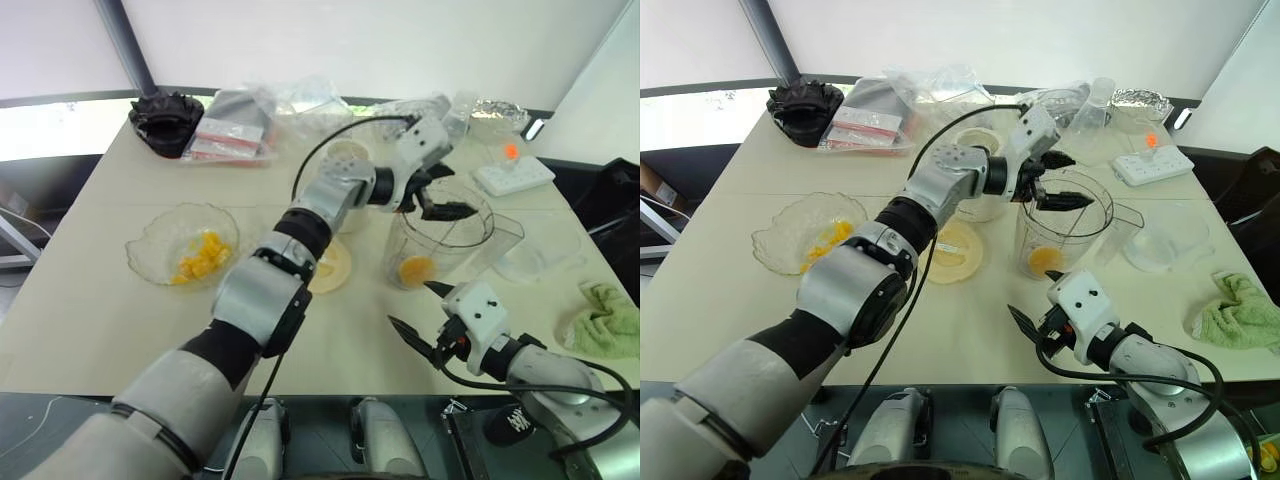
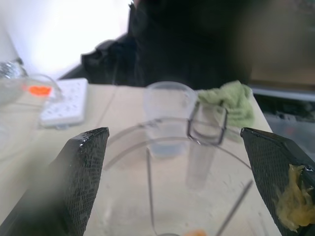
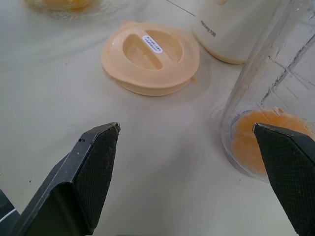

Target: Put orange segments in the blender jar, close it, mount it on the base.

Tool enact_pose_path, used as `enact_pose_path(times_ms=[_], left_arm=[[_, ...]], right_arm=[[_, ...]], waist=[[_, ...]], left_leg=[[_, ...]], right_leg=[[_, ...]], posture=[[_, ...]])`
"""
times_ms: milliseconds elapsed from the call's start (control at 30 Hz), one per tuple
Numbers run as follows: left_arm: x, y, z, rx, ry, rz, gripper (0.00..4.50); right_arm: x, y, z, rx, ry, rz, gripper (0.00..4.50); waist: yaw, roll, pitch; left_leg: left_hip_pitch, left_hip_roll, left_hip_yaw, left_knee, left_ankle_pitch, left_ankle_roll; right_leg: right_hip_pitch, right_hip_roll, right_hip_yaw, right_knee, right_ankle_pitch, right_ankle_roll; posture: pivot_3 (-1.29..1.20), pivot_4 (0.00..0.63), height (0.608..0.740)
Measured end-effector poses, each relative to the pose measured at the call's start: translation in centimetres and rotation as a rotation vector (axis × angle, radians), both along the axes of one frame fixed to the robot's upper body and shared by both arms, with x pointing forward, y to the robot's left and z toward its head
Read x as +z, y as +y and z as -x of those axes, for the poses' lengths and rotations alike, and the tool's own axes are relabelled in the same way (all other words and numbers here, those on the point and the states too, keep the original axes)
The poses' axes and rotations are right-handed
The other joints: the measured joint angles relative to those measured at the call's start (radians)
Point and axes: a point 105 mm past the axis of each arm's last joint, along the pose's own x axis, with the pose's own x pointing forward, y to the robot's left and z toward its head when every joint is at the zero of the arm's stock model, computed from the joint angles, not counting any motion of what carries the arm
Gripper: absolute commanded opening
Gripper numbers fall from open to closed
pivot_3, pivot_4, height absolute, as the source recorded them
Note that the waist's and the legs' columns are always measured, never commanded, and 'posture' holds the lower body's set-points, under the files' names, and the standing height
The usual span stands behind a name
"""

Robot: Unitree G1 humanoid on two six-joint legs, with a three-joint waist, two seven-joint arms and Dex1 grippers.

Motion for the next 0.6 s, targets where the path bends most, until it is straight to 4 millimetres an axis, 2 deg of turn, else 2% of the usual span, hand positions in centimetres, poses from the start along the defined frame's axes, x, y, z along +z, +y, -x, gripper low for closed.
enact_pose_path(times_ms=[167, 300, 367, 433, 467, 533, 600], left_arm=[[2.3, 1.9, -0.5, -0.024, -0.028, 0.042, 4.47], [4.4, 5.7, -2.0, 0.045, -0.058, 0.071, 4.47], [4.9, 7.1, -2.7, 0.089, -0.052, 0.080, 4.47], [4.3, 9.7, -3.4, 0.135, -0.032, 0.079, 4.47], [3.1, 11.7, -3.8, 0.170, -0.005, 0.070, 4.47], [0.6, 14.4, -3.9, 0.207, 0.053, 0.043, 4.47], [-1.8, 16.0, -3.3, 0.209, 0.107, 0.008, 4.47]], right_arm=[[-0.2, -0.3, 0.3, 0.002, 0.012, 0.007, 4.50], [-0.3, -1.4, 0.5, -0.030, 0.020, 0.022, 4.50], [-0.2, -1.8, 0.6, -0.039, 0.024, 0.028, 4.50], [0.0, -2.4, 0.6, -0.058, 0.016, 0.036, 4.50], [0.0, -3.0, 0.8, -0.079, 0.013, 0.044, 4.50], [0.1, -3.9, 0.8, -0.123, 0.005, 0.055, 4.50], [0.7, -4.9, 0.6, -0.176, -0.032, 0.054, 4.50]], waist=[[-0.001, 0.000, 0.000], [-0.002, 0.000, 0.000], [0.000, 0.001, 0.000], [-0.002, 0.001, 0.000], [-0.006, 0.002, -0.001], [-0.007, 0.002, -0.001], [-0.004, 0.002, -0.001]], left_leg=[[0.000, 0.001, 0.000, -0.001, 0.000, 0.000], [0.000, 0.001, 0.000, -0.001, 0.000, 0.000], [0.000, 0.001, 0.000, -0.001, 0.000, 0.000], [0.001, 0.002, 0.000, -0.001, 0.000, 0.000], [0.001, 0.002, -0.001, -0.002, 0.000, 0.000], [0.001, 0.003, -0.001, -0.002, 0.000, 0.000], [0.001, 0.003, -0.001, -0.002, 0.000, 0.000]], right_leg=[[0.000, 0.000, 0.000, 0.000, 0.000, 0.000], [-0.001, 0.000, 0.000, 0.000, 0.000, 0.000], [0.000, 0.000, 0.000, 0.000, 0.000, 0.000], [0.000, 0.000, 0.000, 0.000, 0.001, -0.002], [0.000, 0.000, 0.000, 0.000, 0.002, -0.003], [-0.001, 0.000, 0.000, 0.001, 0.002, -0.004], [-0.001, 0.000, 0.000, 0.001, 0.002, -0.004]], posture=[[0.00, 0.150, 0.740], [0.00, 0.150, 0.740], [0.00, 0.150, 0.740], [0.00, 0.150, 0.740], [0.00, 0.150, 0.740], [0.00, 0.150, 0.740], [0.00, 0.150, 0.740]])
